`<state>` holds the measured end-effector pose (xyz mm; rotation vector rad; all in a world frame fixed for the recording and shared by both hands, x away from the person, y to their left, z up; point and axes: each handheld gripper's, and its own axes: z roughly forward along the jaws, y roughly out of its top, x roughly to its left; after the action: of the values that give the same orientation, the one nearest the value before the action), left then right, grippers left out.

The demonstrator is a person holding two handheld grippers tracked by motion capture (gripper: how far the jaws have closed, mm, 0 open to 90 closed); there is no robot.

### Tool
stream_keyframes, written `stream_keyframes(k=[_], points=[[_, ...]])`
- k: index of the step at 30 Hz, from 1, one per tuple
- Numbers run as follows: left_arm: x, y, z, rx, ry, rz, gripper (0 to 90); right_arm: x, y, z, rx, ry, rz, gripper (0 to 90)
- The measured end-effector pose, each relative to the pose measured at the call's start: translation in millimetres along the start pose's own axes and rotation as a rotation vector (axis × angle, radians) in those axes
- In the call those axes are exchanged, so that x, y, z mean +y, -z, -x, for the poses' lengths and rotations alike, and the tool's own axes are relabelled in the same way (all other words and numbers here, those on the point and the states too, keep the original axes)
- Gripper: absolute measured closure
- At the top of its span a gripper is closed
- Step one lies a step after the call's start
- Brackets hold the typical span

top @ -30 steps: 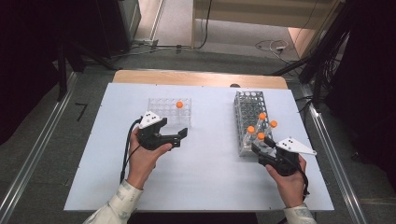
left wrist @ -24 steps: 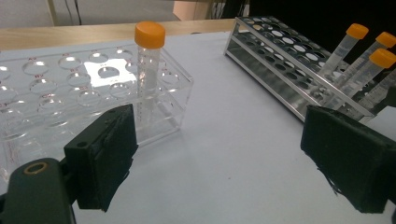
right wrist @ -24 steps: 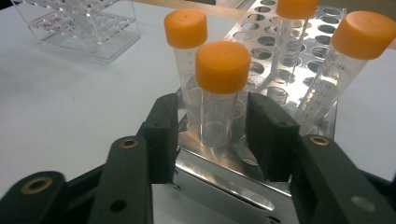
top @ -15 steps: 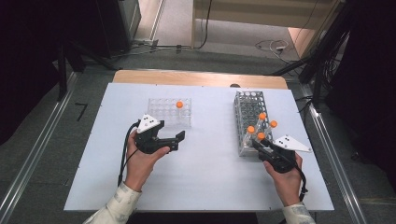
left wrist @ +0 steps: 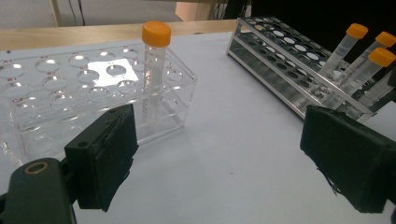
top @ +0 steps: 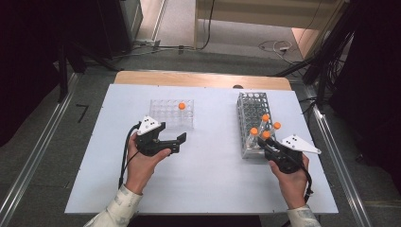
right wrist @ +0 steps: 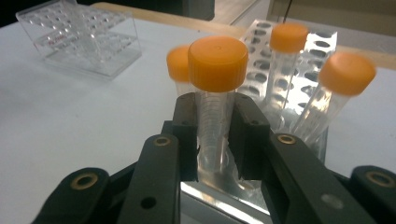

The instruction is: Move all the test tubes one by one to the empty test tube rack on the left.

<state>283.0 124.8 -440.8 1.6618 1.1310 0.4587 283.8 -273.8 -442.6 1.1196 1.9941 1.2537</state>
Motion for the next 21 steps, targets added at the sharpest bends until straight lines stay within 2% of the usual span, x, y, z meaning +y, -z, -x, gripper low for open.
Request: stream_keyframes(k=[12, 16, 21], points=[[0.9, 2.3, 0.4, -0.007, 0.01, -0.001, 11.4, 29.7, 29.8, 0.0, 0.023, -0.023, 0.08, 71.7], [1.8, 3.0, 0.7, -0.012, 0.011, 0.002, 11.5, 34.2, 37.2, -6.7, 0.047, -0.014, 0.093, 71.7], [2.1, 3.4, 0.7, -0.012, 0.009, 0.001, 11.5, 35.8, 35.5, -21.3, 0.096, 0.006, 0.086, 71.7]])
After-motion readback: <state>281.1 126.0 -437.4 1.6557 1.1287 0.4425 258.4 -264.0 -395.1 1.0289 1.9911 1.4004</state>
